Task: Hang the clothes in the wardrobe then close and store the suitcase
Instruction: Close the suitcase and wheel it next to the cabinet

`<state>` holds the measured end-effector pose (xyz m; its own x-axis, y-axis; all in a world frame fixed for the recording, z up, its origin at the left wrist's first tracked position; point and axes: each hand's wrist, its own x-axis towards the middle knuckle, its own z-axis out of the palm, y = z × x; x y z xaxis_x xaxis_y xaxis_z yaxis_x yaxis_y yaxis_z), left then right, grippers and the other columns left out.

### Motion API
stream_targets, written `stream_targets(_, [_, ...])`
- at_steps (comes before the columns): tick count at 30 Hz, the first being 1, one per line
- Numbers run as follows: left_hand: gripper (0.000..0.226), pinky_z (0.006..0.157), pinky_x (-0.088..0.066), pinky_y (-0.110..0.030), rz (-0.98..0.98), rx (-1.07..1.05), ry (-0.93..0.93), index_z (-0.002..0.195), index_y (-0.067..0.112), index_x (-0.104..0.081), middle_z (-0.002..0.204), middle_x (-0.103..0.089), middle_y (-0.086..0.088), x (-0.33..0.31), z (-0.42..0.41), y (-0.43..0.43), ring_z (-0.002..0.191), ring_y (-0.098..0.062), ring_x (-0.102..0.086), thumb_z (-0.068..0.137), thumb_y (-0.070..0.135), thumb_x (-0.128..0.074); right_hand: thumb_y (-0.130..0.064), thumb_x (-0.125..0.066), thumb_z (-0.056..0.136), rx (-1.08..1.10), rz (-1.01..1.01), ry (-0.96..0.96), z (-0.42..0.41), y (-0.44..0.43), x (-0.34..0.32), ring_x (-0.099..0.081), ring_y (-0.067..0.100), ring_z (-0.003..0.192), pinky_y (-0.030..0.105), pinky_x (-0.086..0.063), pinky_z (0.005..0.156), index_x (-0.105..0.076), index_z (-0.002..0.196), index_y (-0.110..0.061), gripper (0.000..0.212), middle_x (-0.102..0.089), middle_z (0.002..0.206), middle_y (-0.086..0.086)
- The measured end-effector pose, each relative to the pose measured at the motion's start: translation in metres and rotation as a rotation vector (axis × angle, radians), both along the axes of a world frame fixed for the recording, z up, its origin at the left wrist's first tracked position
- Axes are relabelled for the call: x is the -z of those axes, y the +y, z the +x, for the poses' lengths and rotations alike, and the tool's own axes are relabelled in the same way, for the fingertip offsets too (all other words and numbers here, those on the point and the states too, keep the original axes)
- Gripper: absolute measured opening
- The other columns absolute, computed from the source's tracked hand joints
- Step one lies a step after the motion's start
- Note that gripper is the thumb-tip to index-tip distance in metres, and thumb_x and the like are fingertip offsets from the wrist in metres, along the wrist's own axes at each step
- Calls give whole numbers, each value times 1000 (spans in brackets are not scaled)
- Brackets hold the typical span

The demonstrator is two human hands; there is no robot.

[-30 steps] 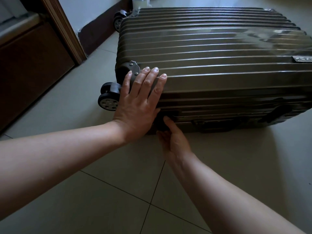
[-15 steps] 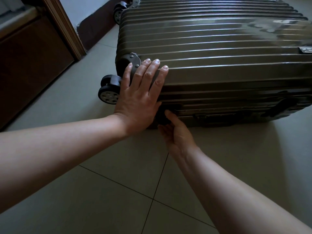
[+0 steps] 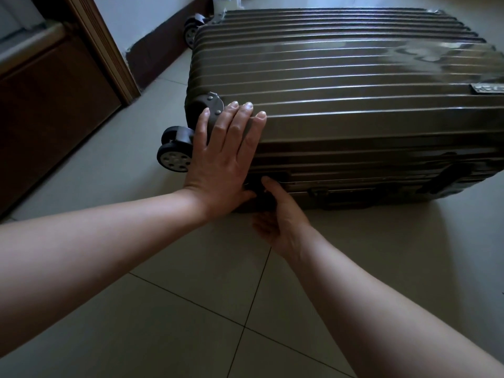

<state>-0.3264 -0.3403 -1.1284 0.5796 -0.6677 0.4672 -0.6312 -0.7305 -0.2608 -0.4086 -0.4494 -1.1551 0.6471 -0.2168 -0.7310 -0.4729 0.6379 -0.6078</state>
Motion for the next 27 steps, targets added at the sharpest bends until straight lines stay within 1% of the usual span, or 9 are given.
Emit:
stream_targets(3, [108,112,-20,-60,-14,2,-2,147,6,-21,151,-32,-21,0,-1,-1,140,-39,-30,69,68,-61,-39,-74,78,34,45,22,1,-1,-2,-61,24,106,38,-50,97,-62,115,-17,44,-65,112,9])
stream_targets(4, [107,112,-20,-60,-23,-1,-2,147,6,-21,151,-33,-22,1,-1,-1,140,-39,-30,69,67,-62,-35,-74,80,52,64,21,2,-2,-4,-61,24,107,38,-50,98,-62,114,-16,41,-65,113,10])
stream_targets(8, [103,112,-20,-61,-59,-6,-2,145,6,-24,149,-36,-22,1,-4,-3,139,-40,-32,70,67,-59,-18,-69,85,127,136,8,14,-4,-4,-64,27,104,39,-50,98,-65,95,-13,11,-67,113,13])
stream_targets(10, [103,112,-21,-61,-57,-7,-5,145,6,-25,149,-36,-22,1,-3,-4,138,-40,-32,70,66,-61,-16,-69,85,159,166,-20,17,-3,1,-64,26,104,36,-51,97,-66,101,-12,17,-68,115,13])
stream_targets(14, [105,112,-21,-61,-50,-15,-4,145,6,-24,149,-36,-22,2,-2,-4,139,-40,-32,68,65,-64,-24,-70,84,125,145,-84,10,1,11,-64,21,103,33,-49,97,-66,114,-13,32,-68,117,10])
stream_targets(19, [108,113,-21,-59,-23,-19,-23,146,7,-23,150,-35,-21,2,2,-2,139,-39,-32,66,60,-70,-27,-72,82,188,173,-39,14,8,8,-61,19,97,29,-46,94,-65,90,-16,15,-67,106,8])
stream_targets(22, [108,113,-21,-59,-23,-20,-22,146,7,-23,150,-34,-20,2,3,-2,139,-38,-31,65,59,-71,-26,-73,82,185,161,-23,17,7,7,-61,17,88,29,-47,91,-65,86,-15,14,-67,95,6])
stream_targets(24, [107,113,-21,-59,-36,-17,-21,146,7,-23,150,-35,-20,3,3,-3,139,-38,-31,66,60,-71,-28,-72,82,145,129,-46,15,5,12,-62,15,91,29,-47,94,-66,91,-17,16,-67,97,3])
stream_targets(27, [104,113,-21,-59,-66,-12,-14,145,7,-24,149,-36,-20,4,3,-3,139,-38,-32,68,60,-70,-33,-71,83,57,54,-91,9,-1,19,-63,18,106,31,-49,100,-65,113,-16,35,-67,113,4])
